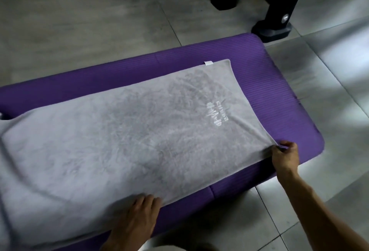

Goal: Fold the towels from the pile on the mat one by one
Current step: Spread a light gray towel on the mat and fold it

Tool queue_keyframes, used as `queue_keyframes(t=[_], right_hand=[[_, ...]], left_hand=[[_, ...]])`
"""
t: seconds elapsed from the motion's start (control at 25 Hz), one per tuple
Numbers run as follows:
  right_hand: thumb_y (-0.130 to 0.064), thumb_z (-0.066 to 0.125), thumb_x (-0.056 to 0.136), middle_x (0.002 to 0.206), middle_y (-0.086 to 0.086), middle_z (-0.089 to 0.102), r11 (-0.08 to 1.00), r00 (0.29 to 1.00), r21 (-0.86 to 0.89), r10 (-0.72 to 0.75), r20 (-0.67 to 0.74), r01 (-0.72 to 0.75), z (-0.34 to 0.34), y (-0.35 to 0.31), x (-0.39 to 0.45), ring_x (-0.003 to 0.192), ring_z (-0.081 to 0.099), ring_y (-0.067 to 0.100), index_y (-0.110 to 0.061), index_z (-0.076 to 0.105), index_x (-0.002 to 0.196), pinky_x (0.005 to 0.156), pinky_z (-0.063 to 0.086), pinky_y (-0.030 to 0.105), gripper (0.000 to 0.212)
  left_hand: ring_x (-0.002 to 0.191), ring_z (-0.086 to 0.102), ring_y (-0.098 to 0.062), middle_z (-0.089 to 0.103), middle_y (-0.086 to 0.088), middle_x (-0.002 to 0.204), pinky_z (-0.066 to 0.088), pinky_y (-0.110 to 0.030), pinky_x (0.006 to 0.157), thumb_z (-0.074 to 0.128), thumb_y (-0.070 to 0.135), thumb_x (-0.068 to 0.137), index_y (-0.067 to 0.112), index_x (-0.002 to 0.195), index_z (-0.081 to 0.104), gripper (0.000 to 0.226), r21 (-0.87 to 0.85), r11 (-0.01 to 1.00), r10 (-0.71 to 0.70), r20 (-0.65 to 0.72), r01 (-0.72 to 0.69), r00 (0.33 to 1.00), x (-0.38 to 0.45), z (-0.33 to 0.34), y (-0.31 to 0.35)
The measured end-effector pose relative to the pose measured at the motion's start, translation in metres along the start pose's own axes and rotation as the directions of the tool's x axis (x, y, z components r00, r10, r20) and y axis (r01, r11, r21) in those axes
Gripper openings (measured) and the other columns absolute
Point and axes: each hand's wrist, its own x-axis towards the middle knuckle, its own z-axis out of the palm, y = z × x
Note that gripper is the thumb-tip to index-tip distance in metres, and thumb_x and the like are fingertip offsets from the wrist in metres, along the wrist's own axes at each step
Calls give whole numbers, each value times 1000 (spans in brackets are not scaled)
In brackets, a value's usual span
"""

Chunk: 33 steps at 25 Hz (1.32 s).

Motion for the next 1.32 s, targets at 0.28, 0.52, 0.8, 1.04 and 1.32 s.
queue_keyframes(t=[0.28, 0.52, 0.8, 1.04, 1.32], right_hand=[[-39, 44, 78, 106, 22, 62, 435, 579, -414, -743, 335, 799, 59, 3, -75, 93, 55, 45, -9, 64, 101, 82, 41, 51, 43], [-21, 45, 85, 91, 13, 68, -27, -75, 82, -740, 668, 996, 196, -21, -229, 82, 62, 38, -9, 70, 86, 77, 51, 48, 29], [-8, 59, 90, 100, -12, 64, 90, -325, 410, -468, 822, 908, 303, -124, -363, 90, 58, 7, -23, 65, 98, 80, 47, 22, 18], [5, 51, 85, 99, -8, 67, 152, -327, 420, -419, 847, 895, 414, -187, -445, 88, 64, 13, -20, 66, 94, 71, 47, 15, 30], [-24, 62, 70, 101, 7, 70, 254, -122, 259, -453, 883, 932, 504, -204, -554, 83, 65, 31, -26, 64, 93, 76, 56, 44, 23]], left_hand=[[78, 59, -21, 66, -2, 84, 44, -29, 73, 47, 28, 88, 16, 86, 65, 22, -219, 882, -470, -345, 417, 813, -31, -57, -70], [92, 57, -43, 60, -22, 105, 48, -49, 84, 41, 40, 91, 6, 115, 57, 45, -472, 217, -949, -308, 855, 71, -165, -88, -211], [77, 66, -22, 66, -4, 77, 51, -31, 70, 79, 28, 74, 17, 77, 66, 17, -861, -256, -950, 141, 440, -277, -196, -89, -274], [57, 45, -18, 46, -5, 60, 42, -19, 42, 61, 5, 84, 19, 64, 44, 29, -971, -231, -805, 226, -61, -548, -254, -99, -253], [102, 50, -25, 53, -4, 112, 45, -42, 88, 62, 63, 68, 21, 108, 53, 59, -632, -91, -976, -96, 770, -195, -286, -51, -185]])
